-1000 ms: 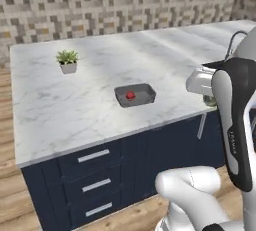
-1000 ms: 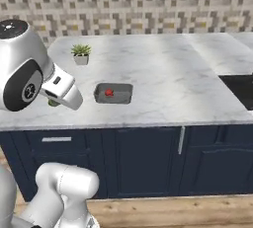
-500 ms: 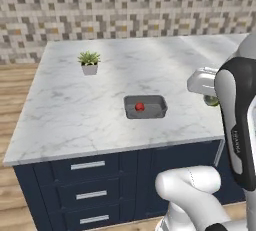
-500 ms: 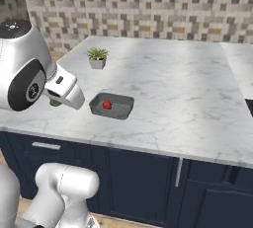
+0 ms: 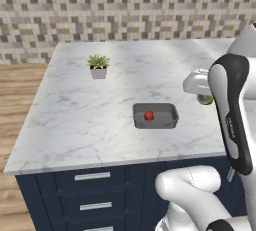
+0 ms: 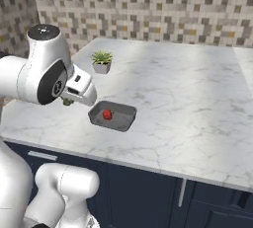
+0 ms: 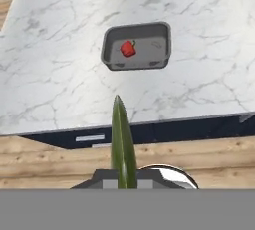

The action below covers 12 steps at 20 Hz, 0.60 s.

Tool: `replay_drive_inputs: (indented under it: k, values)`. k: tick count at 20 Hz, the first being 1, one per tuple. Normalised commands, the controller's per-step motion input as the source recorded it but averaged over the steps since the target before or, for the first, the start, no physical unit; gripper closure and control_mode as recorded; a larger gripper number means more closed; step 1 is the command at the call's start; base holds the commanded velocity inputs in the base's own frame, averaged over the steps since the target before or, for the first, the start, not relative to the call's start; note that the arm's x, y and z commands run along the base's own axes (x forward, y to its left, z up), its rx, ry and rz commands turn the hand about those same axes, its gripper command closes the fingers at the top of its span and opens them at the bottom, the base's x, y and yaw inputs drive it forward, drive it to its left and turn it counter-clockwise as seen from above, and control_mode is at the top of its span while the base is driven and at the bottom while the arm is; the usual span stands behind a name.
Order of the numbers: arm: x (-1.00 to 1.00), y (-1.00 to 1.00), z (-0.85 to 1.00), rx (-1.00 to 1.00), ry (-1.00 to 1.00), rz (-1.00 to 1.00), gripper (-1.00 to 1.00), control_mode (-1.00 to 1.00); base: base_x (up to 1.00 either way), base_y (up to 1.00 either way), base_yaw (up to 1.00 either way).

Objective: Take the bell pepper and lemon wedge out of the freezer and place them in the tupperware container on the counter. Then put the tupperware containing the vegetables back in the freezer.

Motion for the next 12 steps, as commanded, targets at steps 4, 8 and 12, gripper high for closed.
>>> replay_drive_inputs:
  k: [4,8,12]
  values:
    - [1.00,-0.15,-0.99,0.00,0.03,0.15,1.00,-1.00,0.00,0.00,0.00]
    - [0.97,0.00,-0.99,-0.05,0.00,0.09,1.00,-1.00,0.00,0.00,0.00]
    - [0.96,0.00,-0.84,-0.04,0.00,0.04,1.00,-1.00,0.00,0.00,0.00]
